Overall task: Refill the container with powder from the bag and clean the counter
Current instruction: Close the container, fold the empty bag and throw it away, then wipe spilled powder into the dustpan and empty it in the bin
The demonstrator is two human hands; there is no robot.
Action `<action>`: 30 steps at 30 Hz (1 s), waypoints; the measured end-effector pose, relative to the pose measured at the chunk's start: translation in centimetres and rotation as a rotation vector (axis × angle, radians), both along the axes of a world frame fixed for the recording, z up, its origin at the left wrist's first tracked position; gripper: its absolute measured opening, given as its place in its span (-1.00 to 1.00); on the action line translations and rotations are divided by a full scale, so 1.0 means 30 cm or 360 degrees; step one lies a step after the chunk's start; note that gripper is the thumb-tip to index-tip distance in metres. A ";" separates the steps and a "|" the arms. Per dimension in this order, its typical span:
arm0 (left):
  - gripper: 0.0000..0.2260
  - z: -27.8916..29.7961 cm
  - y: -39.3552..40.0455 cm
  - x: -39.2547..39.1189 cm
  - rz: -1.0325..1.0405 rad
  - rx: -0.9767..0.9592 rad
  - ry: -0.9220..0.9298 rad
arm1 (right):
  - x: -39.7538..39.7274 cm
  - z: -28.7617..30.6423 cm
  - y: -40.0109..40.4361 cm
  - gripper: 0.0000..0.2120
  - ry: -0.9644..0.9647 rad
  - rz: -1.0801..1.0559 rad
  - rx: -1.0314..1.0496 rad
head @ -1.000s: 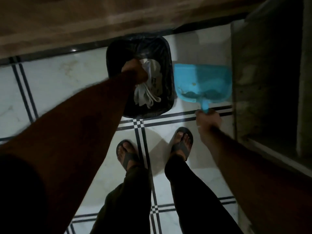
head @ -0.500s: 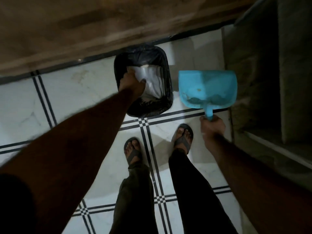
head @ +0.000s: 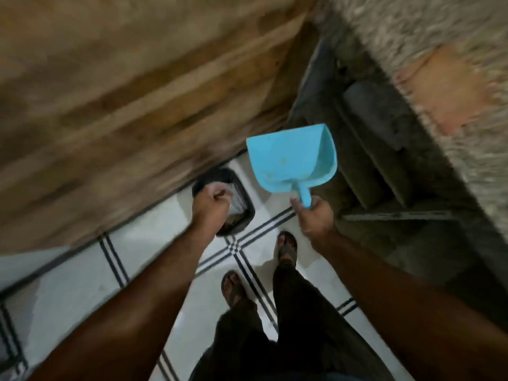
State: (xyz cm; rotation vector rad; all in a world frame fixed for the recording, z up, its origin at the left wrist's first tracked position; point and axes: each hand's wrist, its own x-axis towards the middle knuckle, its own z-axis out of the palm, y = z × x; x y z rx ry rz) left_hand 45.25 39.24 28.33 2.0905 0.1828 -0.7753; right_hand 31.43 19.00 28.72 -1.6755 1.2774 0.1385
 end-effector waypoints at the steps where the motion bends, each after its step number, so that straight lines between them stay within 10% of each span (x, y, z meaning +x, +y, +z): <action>1: -0.82 0.089 -0.019 0.001 -0.0024 -0.0085 -0.0035 | -0.011 0.083 0.000 -0.67 -0.0046 -0.0067 0.0014; 9: -0.65 0.521 -0.257 0.026 -0.0437 -0.0308 -0.0284 | -0.170 0.609 -0.119 -0.67 -0.0439 -0.0571 -0.0086; 13: -0.92 0.739 -0.469 -0.054 -0.0587 -0.0417 -0.0330 | -0.289 0.746 -0.259 -0.67 -0.0541 -0.0721 -0.0249; 30: -0.38 0.583 -1.339 -0.147 -0.1705 0.0272 -0.0916 | -0.720 0.656 -0.815 -0.69 -0.0067 -0.0985 -0.0339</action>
